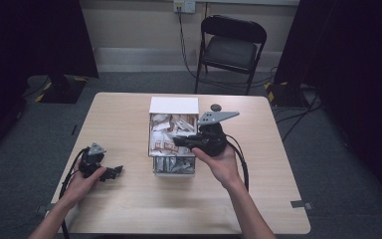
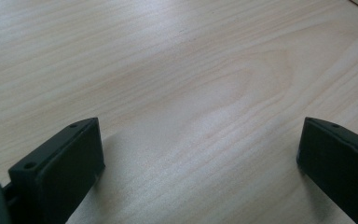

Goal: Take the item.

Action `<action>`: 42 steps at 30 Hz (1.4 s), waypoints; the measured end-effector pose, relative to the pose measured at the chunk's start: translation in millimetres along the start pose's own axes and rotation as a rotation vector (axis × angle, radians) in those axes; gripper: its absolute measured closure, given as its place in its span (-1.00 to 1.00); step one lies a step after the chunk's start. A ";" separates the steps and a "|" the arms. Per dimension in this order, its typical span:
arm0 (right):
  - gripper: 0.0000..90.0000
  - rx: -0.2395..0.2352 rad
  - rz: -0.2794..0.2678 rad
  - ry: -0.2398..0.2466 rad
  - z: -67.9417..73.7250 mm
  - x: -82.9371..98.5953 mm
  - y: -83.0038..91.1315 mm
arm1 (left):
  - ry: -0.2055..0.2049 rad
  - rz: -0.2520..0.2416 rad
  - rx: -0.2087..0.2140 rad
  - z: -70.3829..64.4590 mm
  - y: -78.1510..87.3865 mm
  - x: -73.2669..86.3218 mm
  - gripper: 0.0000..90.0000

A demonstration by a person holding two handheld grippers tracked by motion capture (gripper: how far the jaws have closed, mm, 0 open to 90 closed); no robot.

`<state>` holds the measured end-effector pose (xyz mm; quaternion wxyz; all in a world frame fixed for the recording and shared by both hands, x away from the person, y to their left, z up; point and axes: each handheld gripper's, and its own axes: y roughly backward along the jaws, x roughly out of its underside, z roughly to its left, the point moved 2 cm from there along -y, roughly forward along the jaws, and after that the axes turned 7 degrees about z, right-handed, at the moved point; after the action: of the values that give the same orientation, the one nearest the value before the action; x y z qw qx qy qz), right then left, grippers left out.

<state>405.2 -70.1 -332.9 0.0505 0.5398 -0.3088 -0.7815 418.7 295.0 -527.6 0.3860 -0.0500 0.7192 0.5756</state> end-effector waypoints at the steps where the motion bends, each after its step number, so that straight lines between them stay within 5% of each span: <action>1: 1.00 0.003 -0.003 -0.001 -0.5 -0.1 1.3 | 0.000 0.000 0.000 0.0 0.0 0.0 -1.00; 23: 1.00 0.054 -0.063 0.002 -0.1 -5.1 21.2 | 0.000 0.000 0.000 0.0 0.0 0.0 -1.00; 42: 1.00 0.092 -0.105 -0.004 4.9 -2.9 54.7 | 0.000 0.000 0.000 0.0 0.0 0.0 -1.00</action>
<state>388.3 -110.8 -300.1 -0.0162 0.5554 -0.3158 -0.7691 418.7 295.0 -527.6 0.3860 -0.0500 0.7191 0.5756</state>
